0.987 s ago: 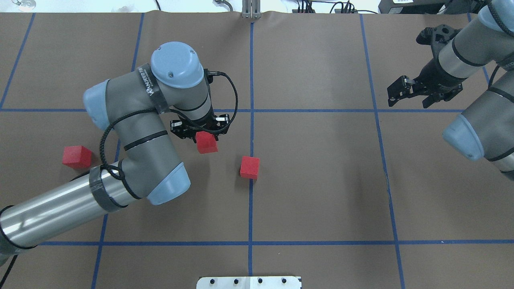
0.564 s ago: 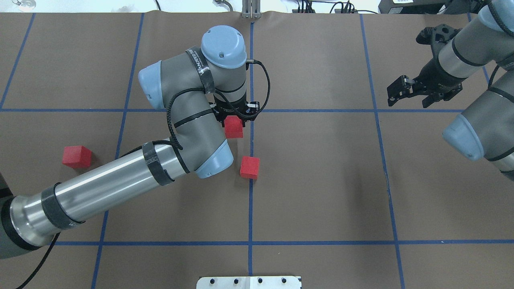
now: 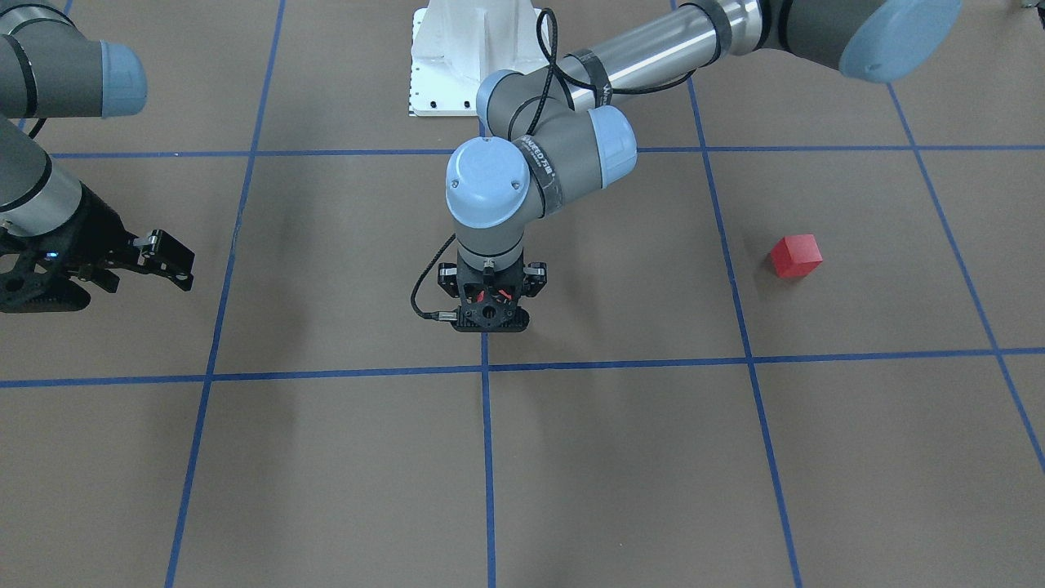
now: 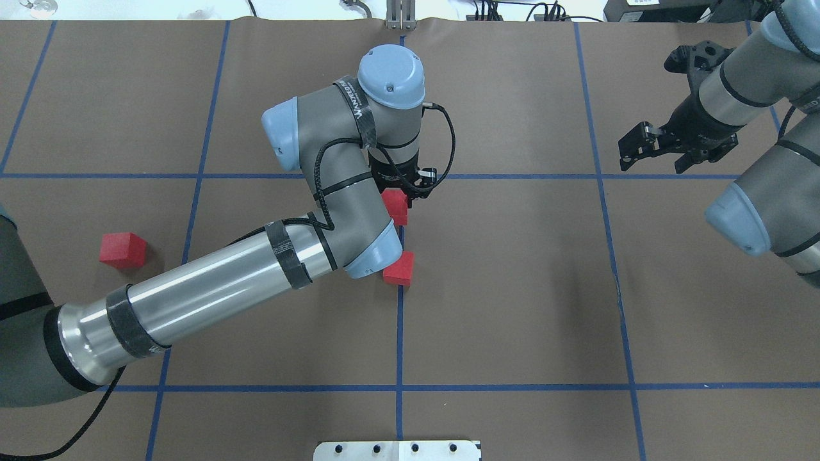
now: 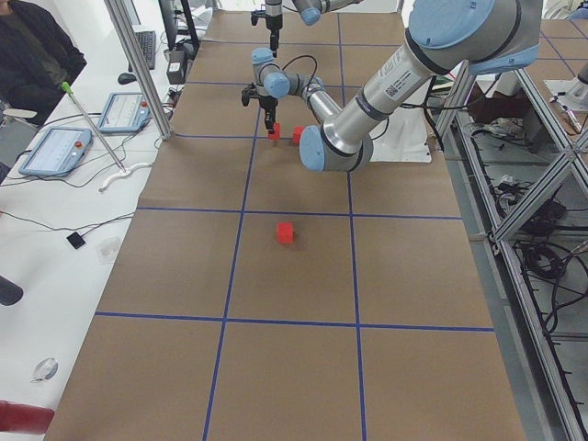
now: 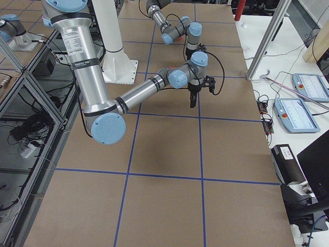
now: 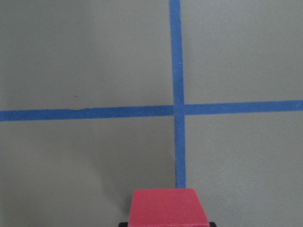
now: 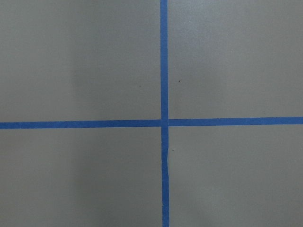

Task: Form red blocks into L shape at center
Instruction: 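Carry the red cube with the left gripper beside the center cube, then adjust and set the red cube against the center cube, farther from robot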

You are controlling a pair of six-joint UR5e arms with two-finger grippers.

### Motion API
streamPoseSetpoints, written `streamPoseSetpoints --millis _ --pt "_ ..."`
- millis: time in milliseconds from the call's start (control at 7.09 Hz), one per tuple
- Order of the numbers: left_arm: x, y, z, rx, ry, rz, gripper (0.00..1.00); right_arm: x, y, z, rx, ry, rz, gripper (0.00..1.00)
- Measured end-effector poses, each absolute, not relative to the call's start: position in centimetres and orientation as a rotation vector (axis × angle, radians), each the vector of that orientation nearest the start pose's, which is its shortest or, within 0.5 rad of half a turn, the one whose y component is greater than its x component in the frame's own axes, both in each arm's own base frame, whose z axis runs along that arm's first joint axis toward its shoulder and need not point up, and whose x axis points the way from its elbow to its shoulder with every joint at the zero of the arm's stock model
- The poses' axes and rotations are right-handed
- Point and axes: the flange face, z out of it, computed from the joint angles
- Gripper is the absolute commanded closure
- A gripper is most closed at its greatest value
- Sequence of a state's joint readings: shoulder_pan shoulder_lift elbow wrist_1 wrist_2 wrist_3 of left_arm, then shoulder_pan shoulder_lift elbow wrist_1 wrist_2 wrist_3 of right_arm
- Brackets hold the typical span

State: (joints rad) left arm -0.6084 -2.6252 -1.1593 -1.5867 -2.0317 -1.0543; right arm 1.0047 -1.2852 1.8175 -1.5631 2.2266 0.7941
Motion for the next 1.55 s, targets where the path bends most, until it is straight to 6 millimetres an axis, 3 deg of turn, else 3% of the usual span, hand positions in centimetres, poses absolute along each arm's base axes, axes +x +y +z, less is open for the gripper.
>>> streamPoseSetpoints --millis 564,1128,1551 --pt "63.7 -52.0 14.5 -0.085 0.790 0.095 1.00 -25.4 -53.2 38.9 0.002 -0.820 0.037 0.01" --pt "63.3 -51.4 14.2 -0.086 0.802 0.098 1.00 -25.6 -53.1 38.9 0.000 -0.820 0.035 0.01" --pt "62.6 -50.8 15.5 -0.086 0.806 0.095 1.00 -25.7 -53.1 38.9 -0.001 -0.819 0.033 0.01"
